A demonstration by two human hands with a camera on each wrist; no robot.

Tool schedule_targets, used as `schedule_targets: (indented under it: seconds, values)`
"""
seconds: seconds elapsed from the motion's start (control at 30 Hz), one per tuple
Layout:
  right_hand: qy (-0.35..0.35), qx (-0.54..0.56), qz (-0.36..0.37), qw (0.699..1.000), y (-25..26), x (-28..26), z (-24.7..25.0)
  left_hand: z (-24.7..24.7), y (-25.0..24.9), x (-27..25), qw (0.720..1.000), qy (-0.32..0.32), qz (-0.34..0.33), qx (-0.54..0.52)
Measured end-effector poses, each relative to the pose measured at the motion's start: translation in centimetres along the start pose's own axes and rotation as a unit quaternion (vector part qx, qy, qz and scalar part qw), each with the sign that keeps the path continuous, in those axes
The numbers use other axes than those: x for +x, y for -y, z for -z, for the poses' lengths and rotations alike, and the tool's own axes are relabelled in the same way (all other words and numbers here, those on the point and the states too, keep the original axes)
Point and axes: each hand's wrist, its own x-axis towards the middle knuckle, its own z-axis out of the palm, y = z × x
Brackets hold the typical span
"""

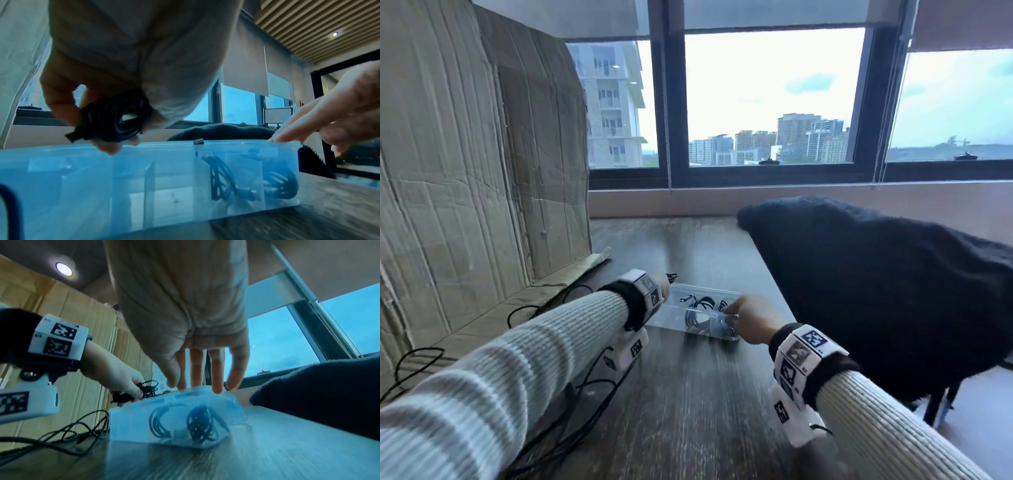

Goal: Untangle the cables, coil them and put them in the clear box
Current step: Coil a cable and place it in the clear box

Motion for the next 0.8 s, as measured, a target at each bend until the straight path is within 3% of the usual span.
schedule_targets:
  seconds: [0.27, 0.5, 0.63, 0.73, 0.8]
  values:
    - [0.021, 0.017, 0.023, 0.999, 0.8, 0.5, 0.8, 0.7, -0.1, -1.3, 0.999, 0.012, -0.034, 0.007]
    - [0.089, -0.032, 0.048, 0.994, 1.1, -6.9, 3.1, -0.4, 0.8, -5.8, 0.991, 0.066, -0.062, -0.103]
    - [0.161, -0.131, 0.007, 0.978, 1.6, -11.1, 4.3, -1.0, 0.8, -9.9, 0.974, 0.078, -0.122, -0.174]
    - [0.195, -0.15, -0.021, 0.969, 2.1, -14.2, 5.3, -1.3, 0.3, -12.9, 0.968, 0.08, -0.159, -0.178]
    - [0.179, -0.171, -0.023, 0.969, 3.0, -15.8, 6.1, -1.6, -0.4, -14.2, 0.969, 0.08, -0.171, -0.161]
